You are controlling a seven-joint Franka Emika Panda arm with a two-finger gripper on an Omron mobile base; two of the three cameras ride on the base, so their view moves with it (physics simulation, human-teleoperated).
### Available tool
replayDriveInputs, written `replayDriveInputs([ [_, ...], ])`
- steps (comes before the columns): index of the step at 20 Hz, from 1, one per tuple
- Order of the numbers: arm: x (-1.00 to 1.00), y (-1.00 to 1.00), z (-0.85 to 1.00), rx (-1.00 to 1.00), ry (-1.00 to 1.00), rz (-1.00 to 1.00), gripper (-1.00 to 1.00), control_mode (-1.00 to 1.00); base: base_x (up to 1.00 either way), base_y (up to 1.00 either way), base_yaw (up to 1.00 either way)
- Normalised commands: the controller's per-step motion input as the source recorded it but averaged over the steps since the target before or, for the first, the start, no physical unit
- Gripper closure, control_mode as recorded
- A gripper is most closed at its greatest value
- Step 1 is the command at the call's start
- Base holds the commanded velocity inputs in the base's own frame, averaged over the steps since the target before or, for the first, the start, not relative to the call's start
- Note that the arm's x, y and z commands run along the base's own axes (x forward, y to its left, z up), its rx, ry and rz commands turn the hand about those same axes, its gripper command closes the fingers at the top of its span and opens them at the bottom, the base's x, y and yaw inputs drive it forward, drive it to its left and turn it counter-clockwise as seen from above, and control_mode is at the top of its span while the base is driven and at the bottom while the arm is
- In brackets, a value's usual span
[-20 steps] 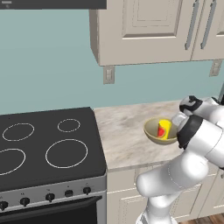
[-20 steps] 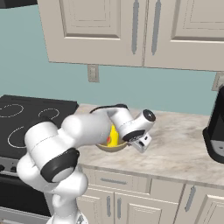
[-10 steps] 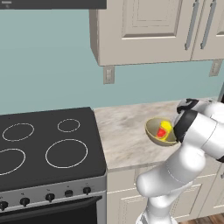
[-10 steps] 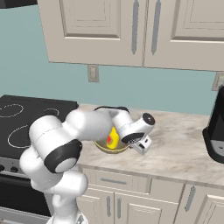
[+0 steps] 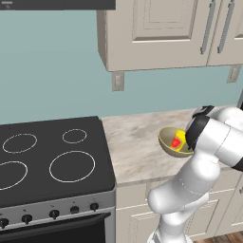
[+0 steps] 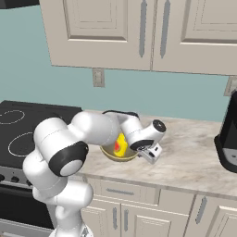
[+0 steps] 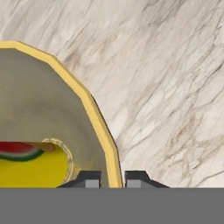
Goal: Place the cup inside the bowl on the dining table and move the bowl to any counter.
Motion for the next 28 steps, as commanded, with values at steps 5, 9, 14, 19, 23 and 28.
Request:
replayDriveInputs([
  [5,0.00,0.00,0.03,0.00,0.00,-0.02,1.00,-1.00,0.00,0.00,0.00],
  [9,0.00,0.00,0.02,0.00,0.00,-0.02,-1.00,-1.00,0.00,0.00,0.00],
  [14,0.00,0.00,0.00,0.00,0.00,-0.01,-1.00,-1.00,0.00,0.00,0.00],
  [19,0.00,0.00,0.07,0.00,0.00,-0.01,-1.00,-1.00,0.00,0.00,0.00],
  [23,-0.02,0.00,0.37,0.00,0.00,0.00,-1.00,-1.00,0.00,0.00,0.00],
  [28,-0.16,0.00,0.46,0.00,0.00,0.00,-1.00,-1.00,0.00,0.00,0.00],
])
